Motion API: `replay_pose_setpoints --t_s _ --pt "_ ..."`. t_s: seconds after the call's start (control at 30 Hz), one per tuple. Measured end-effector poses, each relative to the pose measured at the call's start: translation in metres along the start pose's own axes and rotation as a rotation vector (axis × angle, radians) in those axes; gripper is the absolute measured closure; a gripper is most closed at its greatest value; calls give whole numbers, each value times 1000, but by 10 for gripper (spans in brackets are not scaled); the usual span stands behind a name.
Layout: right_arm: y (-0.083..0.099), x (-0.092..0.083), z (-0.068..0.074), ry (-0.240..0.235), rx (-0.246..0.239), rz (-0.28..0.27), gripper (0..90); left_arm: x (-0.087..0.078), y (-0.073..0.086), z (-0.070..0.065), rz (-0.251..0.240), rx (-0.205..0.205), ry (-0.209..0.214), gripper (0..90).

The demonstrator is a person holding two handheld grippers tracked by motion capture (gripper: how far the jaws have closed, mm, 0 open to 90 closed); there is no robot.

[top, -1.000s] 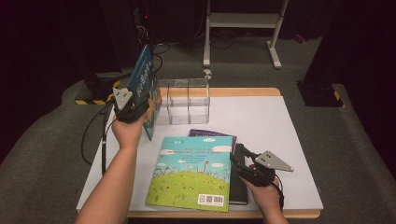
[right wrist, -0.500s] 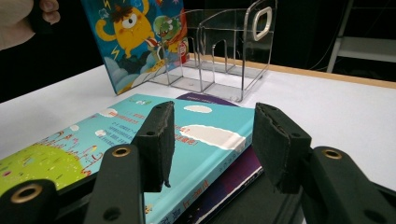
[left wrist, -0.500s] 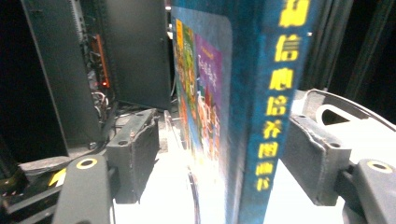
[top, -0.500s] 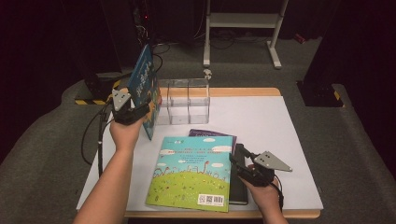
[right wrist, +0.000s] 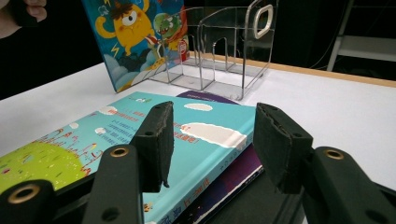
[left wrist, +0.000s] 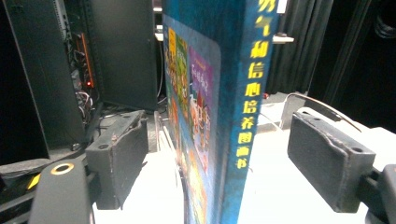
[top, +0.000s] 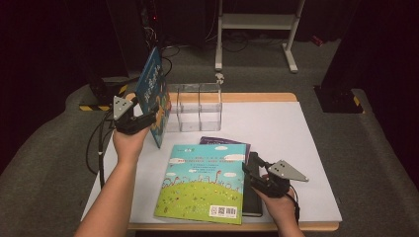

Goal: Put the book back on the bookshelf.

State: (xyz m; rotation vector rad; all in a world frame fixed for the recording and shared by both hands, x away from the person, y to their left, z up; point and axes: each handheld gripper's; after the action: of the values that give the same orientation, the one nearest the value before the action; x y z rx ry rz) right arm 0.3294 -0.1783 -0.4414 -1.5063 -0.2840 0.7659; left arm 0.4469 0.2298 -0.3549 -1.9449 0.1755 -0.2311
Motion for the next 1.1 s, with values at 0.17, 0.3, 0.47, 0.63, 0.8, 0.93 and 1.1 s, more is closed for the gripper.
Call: replay_pose_setpoints --t_s 0.17,0.3,0.47,0.63,0.8,0.93,1.1 --pt "0 0 0 1 -1 2 476 -7 -1 0 49 2 13 147" --pt "0 1 1 1 -4 5 473 -14 -1 1 74 2 25 133" --pt "0 1 1 1 -5 10 469 -24 1 2 109 -21 61 139" --pt "1 2 2 3 -5 16 461 -36 8 4 123 5 58 134" --pt "1 2 2 1 -6 24 451 -48 17 6 151 11 43 87" --pt "2 4 3 2 -7 35 441 -58 25 6 180 9 52 75" --pt "3 5 5 2 -12 41 437 -68 40 3 219 17 62 79"
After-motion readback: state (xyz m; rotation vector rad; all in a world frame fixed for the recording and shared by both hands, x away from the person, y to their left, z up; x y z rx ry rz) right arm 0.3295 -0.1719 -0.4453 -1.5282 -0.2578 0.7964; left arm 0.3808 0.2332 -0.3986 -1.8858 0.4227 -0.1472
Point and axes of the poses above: each handheld gripper's, and its own axes: x roughly forward along the jaws, y roughly out of its underside, z roughly to its left
